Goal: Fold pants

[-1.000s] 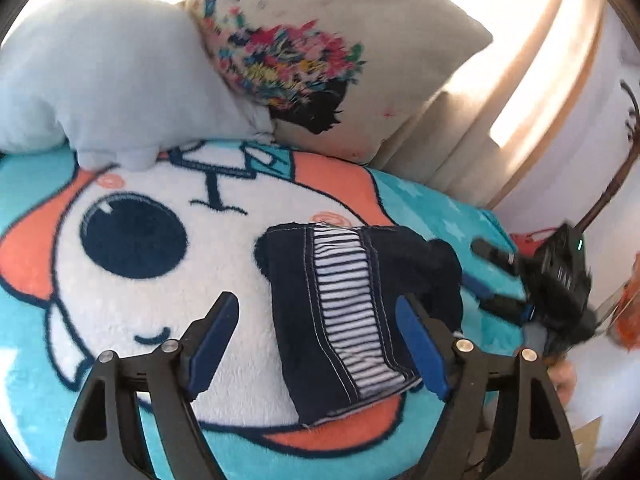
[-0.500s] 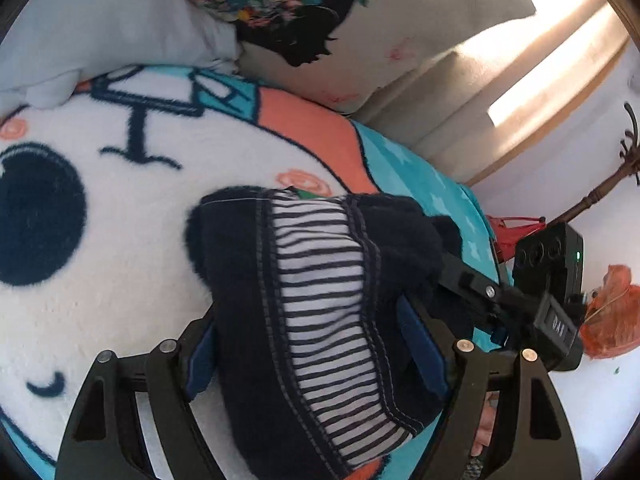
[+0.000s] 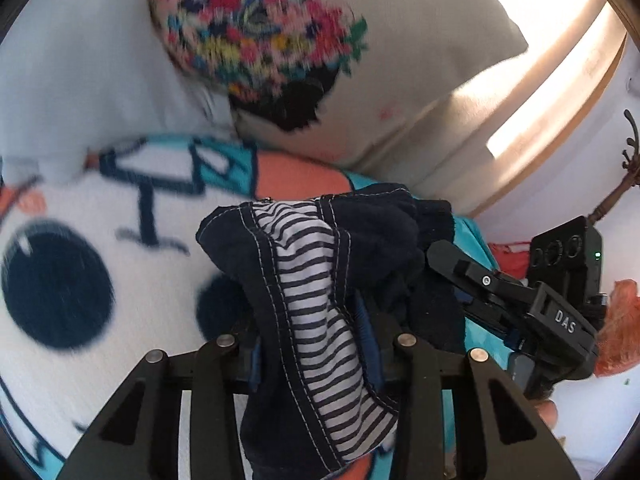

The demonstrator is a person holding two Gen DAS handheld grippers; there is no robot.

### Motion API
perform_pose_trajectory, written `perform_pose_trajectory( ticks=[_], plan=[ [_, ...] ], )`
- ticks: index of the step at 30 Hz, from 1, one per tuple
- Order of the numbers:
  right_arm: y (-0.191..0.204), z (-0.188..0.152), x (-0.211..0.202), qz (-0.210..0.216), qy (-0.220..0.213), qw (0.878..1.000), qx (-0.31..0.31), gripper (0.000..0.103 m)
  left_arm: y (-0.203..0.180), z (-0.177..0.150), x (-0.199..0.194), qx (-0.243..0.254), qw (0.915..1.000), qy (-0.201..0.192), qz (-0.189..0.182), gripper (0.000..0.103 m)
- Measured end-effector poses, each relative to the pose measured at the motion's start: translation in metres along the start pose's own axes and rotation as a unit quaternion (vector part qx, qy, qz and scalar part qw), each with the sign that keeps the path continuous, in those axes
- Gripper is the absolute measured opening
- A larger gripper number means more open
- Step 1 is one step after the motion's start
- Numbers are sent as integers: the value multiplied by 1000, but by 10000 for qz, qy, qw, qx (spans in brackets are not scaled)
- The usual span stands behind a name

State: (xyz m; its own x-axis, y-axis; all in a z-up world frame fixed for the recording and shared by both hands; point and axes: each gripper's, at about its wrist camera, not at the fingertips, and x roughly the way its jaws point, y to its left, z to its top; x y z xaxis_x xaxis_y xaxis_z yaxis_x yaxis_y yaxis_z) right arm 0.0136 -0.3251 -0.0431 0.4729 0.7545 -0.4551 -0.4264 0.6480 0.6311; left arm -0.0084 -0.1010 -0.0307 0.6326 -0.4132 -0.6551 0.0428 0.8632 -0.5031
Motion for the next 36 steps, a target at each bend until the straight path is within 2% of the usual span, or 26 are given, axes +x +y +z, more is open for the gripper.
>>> perform_pose_trajectory(
  ticks=[3, 5, 7, 10, 13, 15, 17, 20, 23, 25, 28, 33, 36],
  plan=[
    [-1, 10, 17, -128, -30, 9999, -80, 54, 10, 6, 14, 122, 9982, -21, 584, 48],
    [-11, 9, 33, -529, 40, 9986, -60, 64, 23, 2, 27, 34, 9961, 186, 858, 50],
    [-29, 4, 42, -836, 199, 9961, 191, 72, 38, -7, 34, -255, 9965, 418, 677, 50],
    [-43, -2, 26, -655, 63, 9961, 584, 74, 41, -14, 15, -319, 9974, 314, 556, 51],
    [-29, 1, -9, -671, -514, 9955, 421, 74, 36, -21, -6, -184, 9978, 98, 631, 55],
    [-11, 6, -23, -435, -748, 9959, 267, 74, 32, -28, -21, -86, 9967, -119, 803, 57],
    [7, 10, -19, 12, -673, 9976, 188, 76, 32, -36, -30, -104, 9956, -262, 893, 58],
    [17, 9, 10, 532, -260, 9980, 223, 76, 34, -49, -45, -149, 9913, -507, 1201, 58],
    [-2, 0, 45, 191, 104, 9983, 534, 76, 37, -57, -54, -63, 9861, -663, 1522, 59],
    [-23, -5, 55, -96, 73, 9964, 845, 75, 39, -61, -59, 34, 9822, -740, 1725, 61],
    [-27, -8, 35, -166, -196, 9956, 905, 76, 39, -63, -65, 161, 9774, -885, 1916, 65],
    [-7, -24, -8, -677, -707, 9946, 340, 79, 30, -68, -66, 422, 9734, -929, 2050, 66],
    [-5, -29, -20, -882, -816, 9925, 239, 80, 23, -70, -66, 526, 9706, -937, 2155, 67]
  ],
)
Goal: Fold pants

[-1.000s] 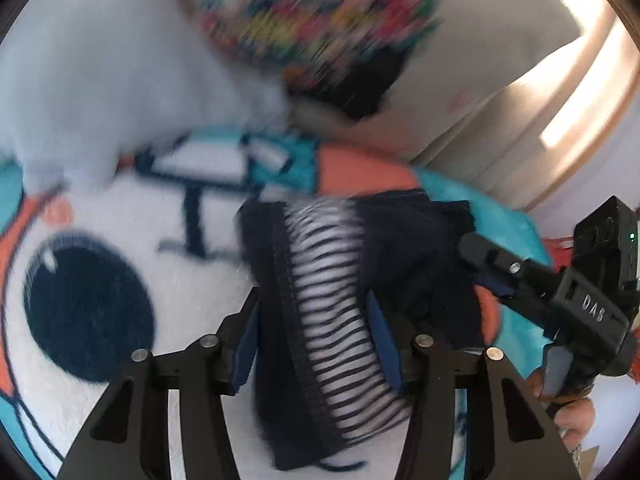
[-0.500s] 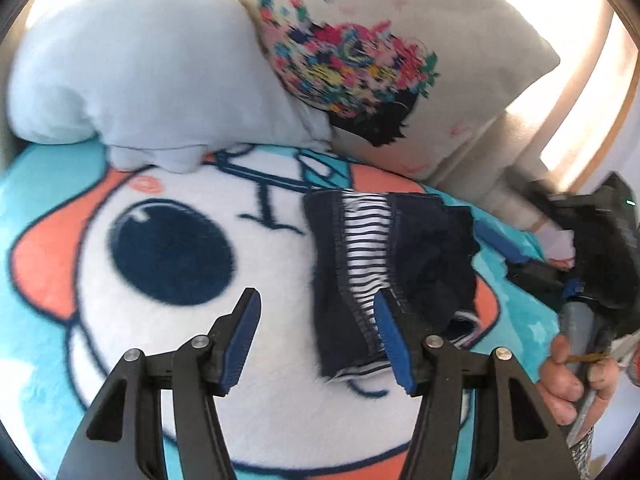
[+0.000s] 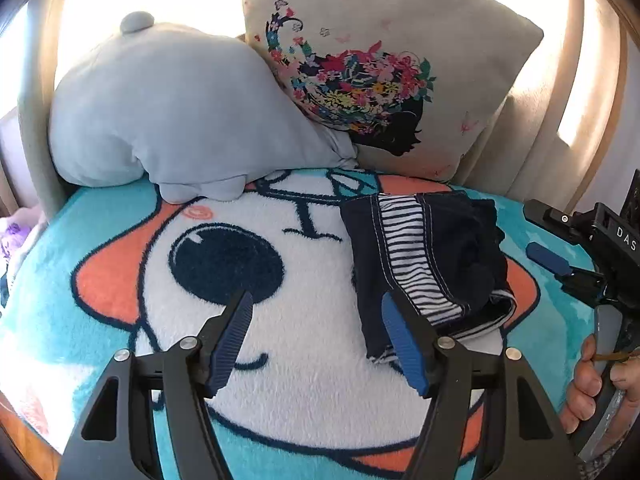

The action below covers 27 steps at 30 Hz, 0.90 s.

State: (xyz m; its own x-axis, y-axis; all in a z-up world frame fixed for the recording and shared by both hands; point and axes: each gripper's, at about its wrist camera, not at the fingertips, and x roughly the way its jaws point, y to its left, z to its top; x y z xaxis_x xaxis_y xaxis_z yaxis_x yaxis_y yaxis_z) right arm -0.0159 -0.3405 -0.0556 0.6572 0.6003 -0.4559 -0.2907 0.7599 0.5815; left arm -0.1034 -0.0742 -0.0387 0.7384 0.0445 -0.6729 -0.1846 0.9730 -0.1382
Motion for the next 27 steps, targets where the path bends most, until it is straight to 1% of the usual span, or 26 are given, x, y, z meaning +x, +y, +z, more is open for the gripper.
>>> perform_pose_trajectory(
  ticks=[3, 4, 8, 11, 15, 21, 23, 27],
  plan=[
    [-2, -4, -9, -280, -90, 9995, -88, 80, -4, -2, -5, 86, 9999, -18, 94, 67],
    [1, -5, -4, -369, -112, 9992, -109, 80, -6, -3, -7, 111, 9999, -25, 119, 67],
    [6, -12, -2, -552, -51, 9982, -220, 80, -9, -5, -15, 152, 9998, -44, 154, 69],
    [10, -20, -2, -605, 0, 9977, -305, 80, -10, -7, -22, 156, 9996, -109, 201, 72],
    [17, -28, -8, -683, -18, 9966, -462, 80, -11, -10, -38, 199, 9992, -248, 259, 73],
    [32, -38, -32, -749, -175, 9943, -733, 82, -18, -18, -68, 309, 9976, -514, 338, 74],
    [37, -41, -39, -753, -222, 9937, -800, 82, -20, -20, -78, 329, 9970, -608, 350, 78],
    [44, -47, -54, -756, -292, 9924, -924, 83, -25, -22, -98, 375, 9951, -835, 381, 80]
  ],
)
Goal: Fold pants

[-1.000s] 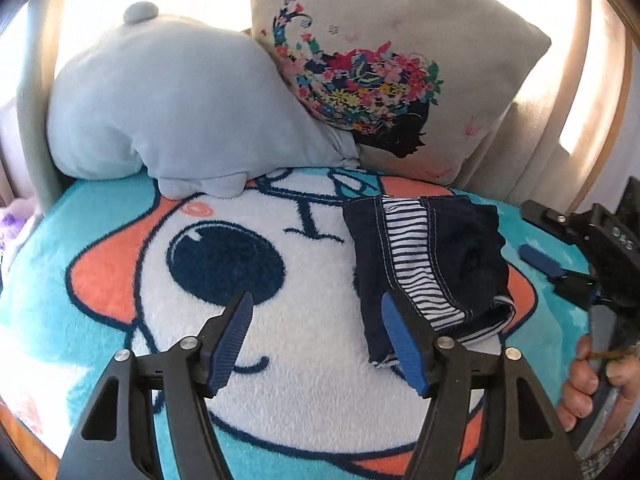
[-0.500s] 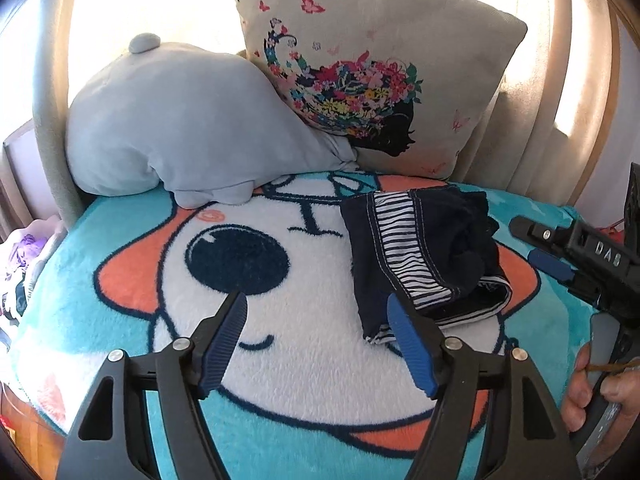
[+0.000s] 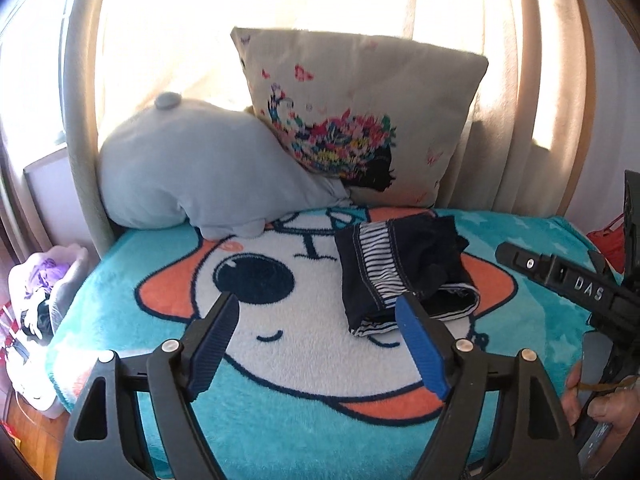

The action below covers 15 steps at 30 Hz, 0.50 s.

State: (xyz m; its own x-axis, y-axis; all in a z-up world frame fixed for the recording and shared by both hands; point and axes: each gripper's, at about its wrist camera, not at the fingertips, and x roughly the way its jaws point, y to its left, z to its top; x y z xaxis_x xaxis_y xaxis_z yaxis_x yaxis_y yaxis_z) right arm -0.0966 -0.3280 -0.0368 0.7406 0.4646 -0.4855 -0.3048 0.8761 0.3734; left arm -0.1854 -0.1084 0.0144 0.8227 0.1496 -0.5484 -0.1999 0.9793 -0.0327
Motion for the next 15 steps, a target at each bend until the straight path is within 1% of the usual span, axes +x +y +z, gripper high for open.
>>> perform_pose_trajectory(
  ticks=[13, 15],
  plan=[
    [7, -4, -34, -44, -240, 9993, -281, 85, -14, 3, -30, 106, 9996, -271, -30, 82],
    [6, -4, -38, -96, -295, 9991, -300, 86, -18, 4, -32, 169, 9994, -295, -8, 84]
  ],
)
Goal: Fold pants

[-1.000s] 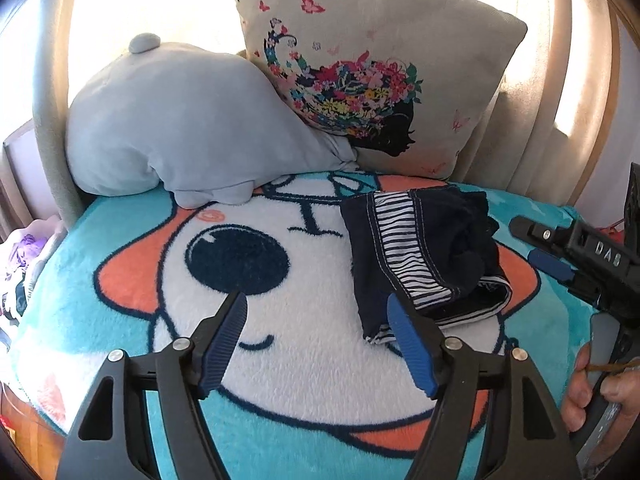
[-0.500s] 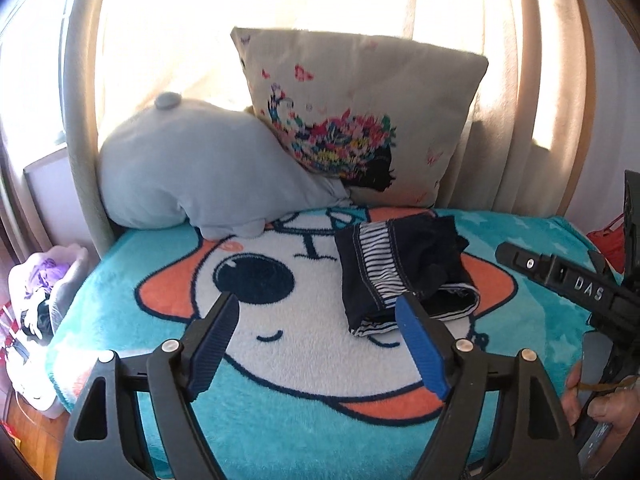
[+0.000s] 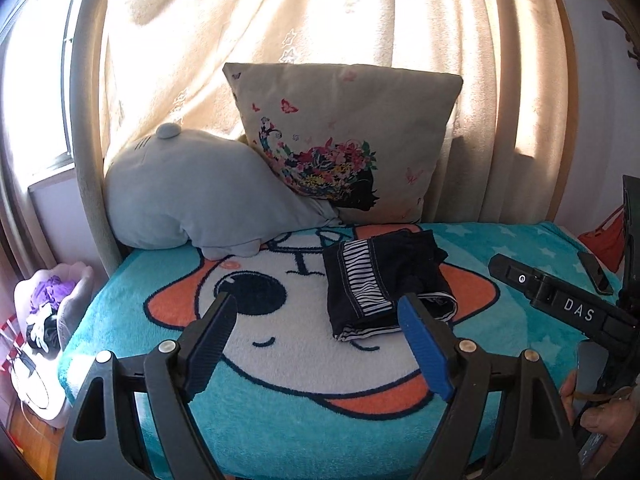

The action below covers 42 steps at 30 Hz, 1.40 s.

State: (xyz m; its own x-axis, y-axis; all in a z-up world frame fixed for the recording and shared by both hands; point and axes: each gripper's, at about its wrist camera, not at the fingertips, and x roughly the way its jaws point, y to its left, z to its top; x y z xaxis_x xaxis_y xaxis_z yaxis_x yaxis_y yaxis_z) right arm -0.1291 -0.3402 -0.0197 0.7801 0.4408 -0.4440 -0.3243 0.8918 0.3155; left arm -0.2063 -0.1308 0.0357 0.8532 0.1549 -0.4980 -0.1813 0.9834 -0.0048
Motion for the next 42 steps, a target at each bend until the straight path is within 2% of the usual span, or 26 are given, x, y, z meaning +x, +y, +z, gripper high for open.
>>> perform_pose_trajectory(
  ticks=[2, 7, 16, 21, 33, 38, 42],
  plan=[
    [-3, 0, 0, -37, -15, 10000, 4, 87, -2, 0, 0, 44, 10000, -21, 17, 87],
    [-11, -2, 9, -95, 120, 9998, 94, 87, -6, 0, 6, 95, 9999, 55, 1, 87],
    [-8, -8, 40, -118, 474, 9988, 95, 87, 4, -1, 30, -28, 9994, 340, -3, 87],
    [-9, -11, 54, -311, 600, 9977, -4, 87, 7, -2, 52, -139, 9982, 565, -136, 87],
    [-11, 0, 78, -728, 333, 9966, -170, 87, 24, -9, 113, -315, 9927, 1153, -130, 87],
    [-10, 1, 89, -756, 444, 9959, -240, 87, 28, -8, 127, -454, 9915, 1201, -225, 87],
    [-4, 2, 92, -740, 351, 9961, -320, 87, 31, -9, 135, -480, 9905, 1269, -228, 87]
  ],
)
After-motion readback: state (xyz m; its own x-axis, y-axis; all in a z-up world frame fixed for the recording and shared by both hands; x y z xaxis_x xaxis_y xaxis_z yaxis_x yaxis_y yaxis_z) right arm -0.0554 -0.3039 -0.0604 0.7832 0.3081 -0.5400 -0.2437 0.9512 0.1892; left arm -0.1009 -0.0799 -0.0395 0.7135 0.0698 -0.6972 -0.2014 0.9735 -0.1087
